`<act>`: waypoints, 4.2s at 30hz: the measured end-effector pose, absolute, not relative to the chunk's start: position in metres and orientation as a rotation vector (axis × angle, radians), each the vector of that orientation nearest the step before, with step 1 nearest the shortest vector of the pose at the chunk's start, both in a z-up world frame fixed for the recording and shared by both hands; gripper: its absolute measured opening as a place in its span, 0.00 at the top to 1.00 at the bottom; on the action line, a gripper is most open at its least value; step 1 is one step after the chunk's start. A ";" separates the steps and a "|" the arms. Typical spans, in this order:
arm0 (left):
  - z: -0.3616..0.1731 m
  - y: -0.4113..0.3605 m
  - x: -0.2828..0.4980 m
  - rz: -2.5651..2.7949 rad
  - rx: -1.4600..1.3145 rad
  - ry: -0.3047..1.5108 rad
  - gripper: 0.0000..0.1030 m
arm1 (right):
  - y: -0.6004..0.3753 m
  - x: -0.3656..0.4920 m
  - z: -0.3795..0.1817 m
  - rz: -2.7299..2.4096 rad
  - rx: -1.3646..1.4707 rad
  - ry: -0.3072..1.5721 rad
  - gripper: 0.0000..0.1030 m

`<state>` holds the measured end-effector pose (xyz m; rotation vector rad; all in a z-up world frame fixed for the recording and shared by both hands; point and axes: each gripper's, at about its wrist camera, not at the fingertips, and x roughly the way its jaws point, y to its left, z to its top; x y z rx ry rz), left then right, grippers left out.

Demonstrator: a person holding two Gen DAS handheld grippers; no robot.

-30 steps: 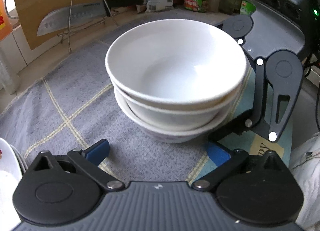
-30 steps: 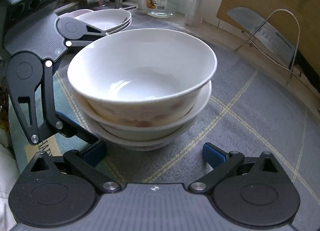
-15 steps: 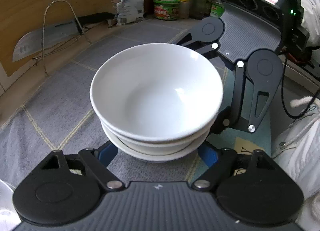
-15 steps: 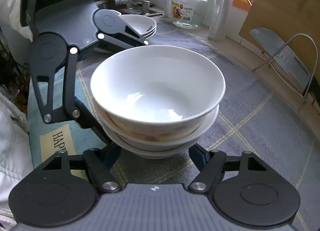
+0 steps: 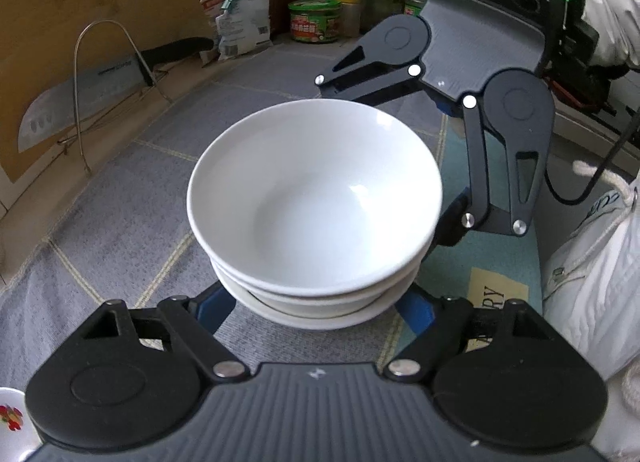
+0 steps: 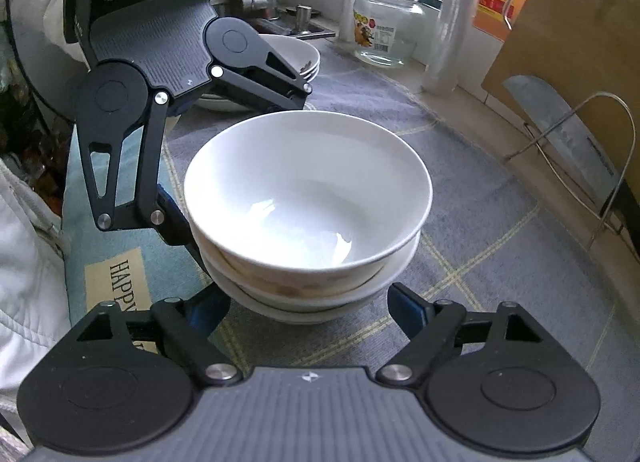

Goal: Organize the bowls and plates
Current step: 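Lift and carry the bowl stack with both tools over the plate stack, then lower the bowl stack onto the plates and open both tools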

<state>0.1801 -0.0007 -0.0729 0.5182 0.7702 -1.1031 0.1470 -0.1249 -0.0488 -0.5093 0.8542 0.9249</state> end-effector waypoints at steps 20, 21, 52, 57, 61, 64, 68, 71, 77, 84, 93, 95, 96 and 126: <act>-0.068 -0.005 0.181 -1.119 0.570 0.753 0.15 | -0.122 0.149 -0.051 0.937 -0.488 0.842 0.13; -0.068 -0.005 0.181 -1.119 0.574 0.753 0.15 | -0.122 0.149 -0.051 0.938 -0.488 0.839 0.13; -0.065 -0.006 0.176 -1.109 0.603 0.733 0.16 | -0.119 0.142 -0.046 0.942 -0.520 0.804 0.11; -0.059 -0.001 0.169 -1.081 0.589 0.719 0.16 | -0.114 0.142 -0.039 0.963 -0.546 0.791 0.11; -0.051 0.004 0.162 -1.044 0.578 0.708 0.16 | -0.107 0.142 -0.029 0.992 -0.571 0.777 0.11; -0.044 0.008 0.156 -1.008 0.563 0.703 0.16 | -0.100 0.144 -0.022 1.024 -0.593 0.766 0.11; -0.037 0.016 0.149 -0.953 0.538 0.707 0.16 | -0.090 0.148 -0.014 1.075 -0.622 0.747 0.11; -0.033 0.026 0.144 -0.916 0.524 0.706 0.16 | -0.077 0.151 -0.010 1.107 -0.638 0.739 0.11; -0.023 0.064 0.139 -0.873 0.513 0.688 0.16 | -0.034 0.155 -0.002 1.136 -0.658 0.721 0.11; -0.014 0.119 0.141 -0.833 0.506 0.662 0.16 | 0.027 0.168 0.004 1.159 -0.702 0.681 0.11; -0.019 0.175 0.155 -0.757 0.527 0.646 0.16 | 0.089 0.195 -0.006 1.185 -0.737 0.650 0.11; -0.022 0.181 0.162 -0.746 0.529 0.652 0.16 | 0.099 0.201 -0.011 1.186 -0.742 0.655 0.11; -0.024 0.185 0.164 -0.740 0.532 0.656 0.16 | 0.104 0.204 -0.013 1.187 -0.746 0.656 0.11; -0.047 0.217 0.193 -0.741 0.482 0.694 0.15 | 0.127 0.228 -0.035 1.152 -0.720 0.737 0.10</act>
